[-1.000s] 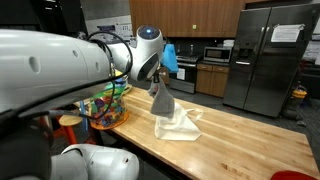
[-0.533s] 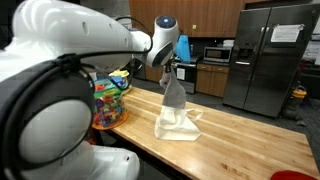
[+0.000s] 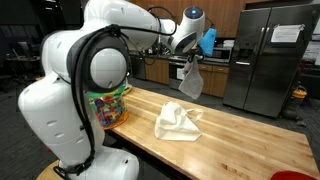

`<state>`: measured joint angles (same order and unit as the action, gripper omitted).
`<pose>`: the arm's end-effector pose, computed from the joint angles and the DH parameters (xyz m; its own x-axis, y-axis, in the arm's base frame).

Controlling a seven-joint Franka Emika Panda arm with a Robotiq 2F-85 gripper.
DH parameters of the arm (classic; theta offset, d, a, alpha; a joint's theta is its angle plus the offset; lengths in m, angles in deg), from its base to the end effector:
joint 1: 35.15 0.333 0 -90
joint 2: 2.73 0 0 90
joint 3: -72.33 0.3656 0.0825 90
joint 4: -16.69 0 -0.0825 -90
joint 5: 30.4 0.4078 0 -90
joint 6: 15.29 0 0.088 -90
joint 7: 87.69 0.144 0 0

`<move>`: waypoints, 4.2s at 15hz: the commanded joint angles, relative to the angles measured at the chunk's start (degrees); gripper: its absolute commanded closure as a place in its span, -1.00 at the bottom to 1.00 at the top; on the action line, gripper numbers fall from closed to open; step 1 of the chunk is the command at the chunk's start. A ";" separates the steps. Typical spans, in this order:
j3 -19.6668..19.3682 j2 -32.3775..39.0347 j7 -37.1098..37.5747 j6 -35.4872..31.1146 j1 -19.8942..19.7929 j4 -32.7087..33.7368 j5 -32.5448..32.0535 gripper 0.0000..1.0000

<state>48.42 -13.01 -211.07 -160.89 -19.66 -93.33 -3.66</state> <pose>0.5929 -0.1051 0.6739 -0.1750 0.9798 0.0967 0.6340 0.0371 0.7724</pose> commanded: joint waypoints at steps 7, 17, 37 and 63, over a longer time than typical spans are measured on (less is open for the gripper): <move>7.74 13.10 18.92 3.31 -22.24 12.75 -1.92 0.97; 10.35 7.79 24.69 0.68 -26.69 4.85 -5.46 0.97; 12.30 -11.67 12.76 0.83 -13.84 -17.05 -6.96 0.97; 5.85 -0.38 11.02 -4.32 -12.07 -1.84 -1.71 0.97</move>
<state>54.69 -17.10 -197.93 -166.60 -32.77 -100.74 -7.51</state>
